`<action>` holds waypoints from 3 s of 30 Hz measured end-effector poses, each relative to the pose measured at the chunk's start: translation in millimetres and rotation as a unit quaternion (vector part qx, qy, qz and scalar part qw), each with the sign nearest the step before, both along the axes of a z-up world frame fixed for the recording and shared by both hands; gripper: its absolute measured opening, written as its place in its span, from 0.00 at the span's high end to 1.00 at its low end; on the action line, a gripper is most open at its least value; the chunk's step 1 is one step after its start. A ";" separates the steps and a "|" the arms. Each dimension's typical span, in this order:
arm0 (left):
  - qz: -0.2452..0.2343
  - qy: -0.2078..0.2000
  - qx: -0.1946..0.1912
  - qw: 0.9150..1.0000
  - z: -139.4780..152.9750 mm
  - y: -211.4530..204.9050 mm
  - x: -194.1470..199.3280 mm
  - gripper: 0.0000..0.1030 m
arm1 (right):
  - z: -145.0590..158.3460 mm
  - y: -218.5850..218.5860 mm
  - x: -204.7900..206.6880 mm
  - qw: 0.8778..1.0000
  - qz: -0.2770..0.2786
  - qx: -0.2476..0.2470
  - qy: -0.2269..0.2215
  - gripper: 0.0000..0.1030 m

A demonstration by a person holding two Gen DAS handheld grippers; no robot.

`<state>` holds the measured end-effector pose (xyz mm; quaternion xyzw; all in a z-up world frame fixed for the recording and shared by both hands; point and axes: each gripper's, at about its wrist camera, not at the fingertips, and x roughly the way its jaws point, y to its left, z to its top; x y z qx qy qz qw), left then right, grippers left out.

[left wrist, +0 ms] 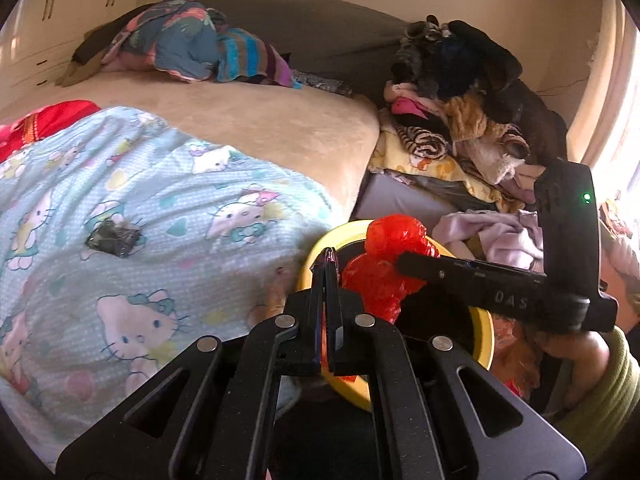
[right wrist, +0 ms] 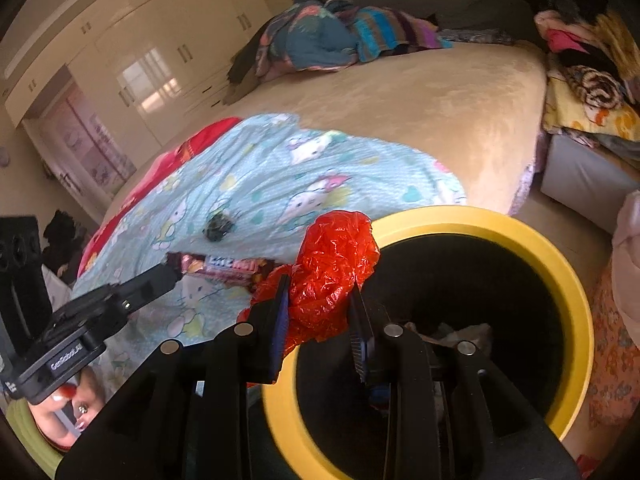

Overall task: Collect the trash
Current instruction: 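Carry the chocolate bar and red wrapper over the yellow-rimmed bin, then open both tools to drop the chocolate bar and red wrapper into the bin, then move both open tools back toward the green snack bag and small wrapper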

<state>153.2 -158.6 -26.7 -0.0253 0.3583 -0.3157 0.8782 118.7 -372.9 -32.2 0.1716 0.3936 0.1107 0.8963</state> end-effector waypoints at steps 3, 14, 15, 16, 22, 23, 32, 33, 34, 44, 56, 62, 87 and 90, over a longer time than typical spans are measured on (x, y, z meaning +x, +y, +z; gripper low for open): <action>-0.009 -0.003 -0.001 1.000 1.2 -9.3 -4.7 1.00 | 1.3 -20.8 -5.3 1.000 -0.024 0.005 -0.004 0.75; -0.051 -0.006 0.005 0.999 -0.5 -42.5 -19.8 1.00 | -0.1 -74.1 -16.8 0.995 -0.095 0.002 -0.012 0.75; -0.055 -0.005 0.008 0.998 -1.9 -45.7 -21.8 1.00 | -0.9 -77.2 -17.9 0.995 -0.099 0.002 -0.012 0.75; -0.061 -0.005 0.011 0.998 -3.7 -49.9 -23.6 1.00 | -1.3 -79.4 -18.5 0.995 -0.102 0.001 -0.011 0.75; -0.081 0.011 0.025 0.996 -18.1 -67.2 -29.3 1.00 | -10.3 -86.4 -17.2 0.995 -0.104 -0.003 0.009 0.68; -0.082 0.015 0.026 0.996 -20.2 -68.2 -28.9 0.98 | -12.9 -86.5 -16.3 0.995 -0.101 -0.003 0.016 0.59; -0.030 -0.005 0.022 0.999 -14.8 -49.2 -31.7 0.14 | -10.4 -83.8 -18.2 0.993 -0.118 -0.008 0.006 0.32; -0.025 -0.008 0.018 0.999 -12.5 -45.6 -31.8 0.11 | -8.7 -83.6 -18.5 0.993 -0.118 -0.008 0.002 0.31; -0.018 -0.009 0.014 1.000 -10.1 -41.5 -31.3 0.11 | -5.9 -81.7 -19.4 0.993 -0.118 -0.011 -0.006 0.29; 0.024 -0.036 0.003 0.999 10.5 -19.7 -36.5 0.11 | 15.8 -68.6 -23.1 0.993 -0.106 -0.027 -0.041 0.22; 0.060 -0.060 -0.003 0.996 26.2 3.5 -40.6 0.11 | 30.7 -42.9 -23.7 0.995 -0.075 -0.035 -0.061 0.22; 0.095 -0.063 -0.005 0.994 28.3 27.7 -32.2 0.11 | 34.0 -12.9 -21.5 0.996 -0.037 -0.040 -0.072 0.22; 0.237 0.085 -0.047 0.967 -54.9 145.6 98.6 0.12 | -56.2 127.7 59.1 0.989 0.112 -0.084 0.036 0.49; 0.238 0.107 -0.058 0.964 -70.6 146.4 116.6 0.19 | -64.1 130.1 67.0 0.990 0.110 -0.080 0.048 0.56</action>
